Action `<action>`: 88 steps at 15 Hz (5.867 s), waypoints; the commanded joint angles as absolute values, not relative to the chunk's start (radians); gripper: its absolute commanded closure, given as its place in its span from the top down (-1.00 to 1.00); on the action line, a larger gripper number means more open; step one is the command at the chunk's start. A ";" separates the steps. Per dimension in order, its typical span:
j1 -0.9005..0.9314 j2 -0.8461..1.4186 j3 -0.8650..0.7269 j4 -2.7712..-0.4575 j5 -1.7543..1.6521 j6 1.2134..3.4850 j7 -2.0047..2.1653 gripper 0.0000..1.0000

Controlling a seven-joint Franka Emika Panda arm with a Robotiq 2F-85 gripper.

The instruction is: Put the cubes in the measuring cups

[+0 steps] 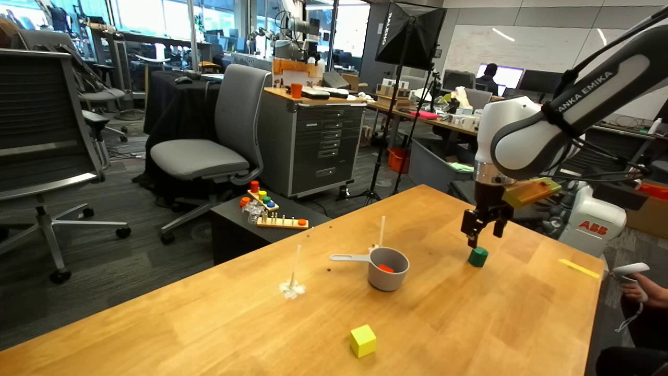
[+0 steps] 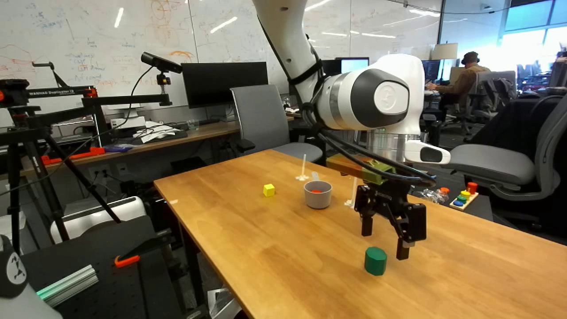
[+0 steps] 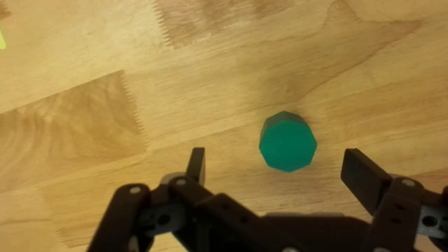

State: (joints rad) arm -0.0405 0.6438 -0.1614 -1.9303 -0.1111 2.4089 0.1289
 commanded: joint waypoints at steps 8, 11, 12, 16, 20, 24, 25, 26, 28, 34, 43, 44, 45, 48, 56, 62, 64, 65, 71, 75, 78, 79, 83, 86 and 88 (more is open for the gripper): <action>0.029 0.772 -0.182 -1.800 -0.144 2.351 0.234 1.00; 0.032 0.792 -0.181 -1.783 -0.149 2.339 0.241 0.50; 0.032 0.796 -0.182 -1.778 -0.151 2.336 0.241 0.48; 0.026 0.802 -0.180 -1.764 -0.143 2.328 0.241 -0.16; 0.018 0.792 -0.173 -1.762 -0.134 2.311 0.238 -0.73; 0.015 0.775 -0.169 -1.770 -0.131 2.299 0.232 -0.36; 0.011 0.771 -0.166 -1.773 -0.127 2.303 0.228 -0.41; 0.012 0.766 -0.166 -1.778 -0.132 2.307 0.223 -0.38; 0.013 0.759 -0.165 -1.783 -0.133 2.308 0.220 -0.09; 0.020 0.737 -0.170 -1.817 -0.140 2.311 0.227 0.80; 0.039 0.646 -0.178 -1.960 -0.158 2.343 0.243 1.00; 0.039 0.637 -0.179 -1.972 -0.160 2.346 0.244 1.00; 0.038 0.628 -0.180 -1.987 -0.165 2.359 0.243 1.00; 0.035 0.615 -0.180 -2.005 -0.174 2.366 0.244 0.32; 0.035 0.621 -0.177 -1.995 -0.176 2.351 0.243 0.57; 0.038 0.638 -0.177 -1.978 -0.181 2.344 0.243 1.00; 0.038 0.655 -0.176 -1.959 -0.184 2.347 0.247 1.00; 0.041 0.664 -0.178 -1.949 -0.187 2.343 0.252 1.00; 0.053 0.735 -0.189 -1.874 -0.202 2.327 0.296 1.00; 0.055 0.759 -0.188 -1.851 -0.207 2.334 0.300 0.45; 0.052 0.765 -0.185 -1.838 -0.196 2.323 0.303 -0.02; 0.050 0.766 -0.184 -1.835 -0.193 2.321 0.302 -0.15; 0.042 0.761 -0.179 -1.828 -0.180 2.304 0.306 -0.65; 0.041 0.743 -0.177 -1.837 -0.182 2.315 0.301 -0.65; 0.042 0.737 -0.175 -1.836 -0.180 2.315 0.302 -0.65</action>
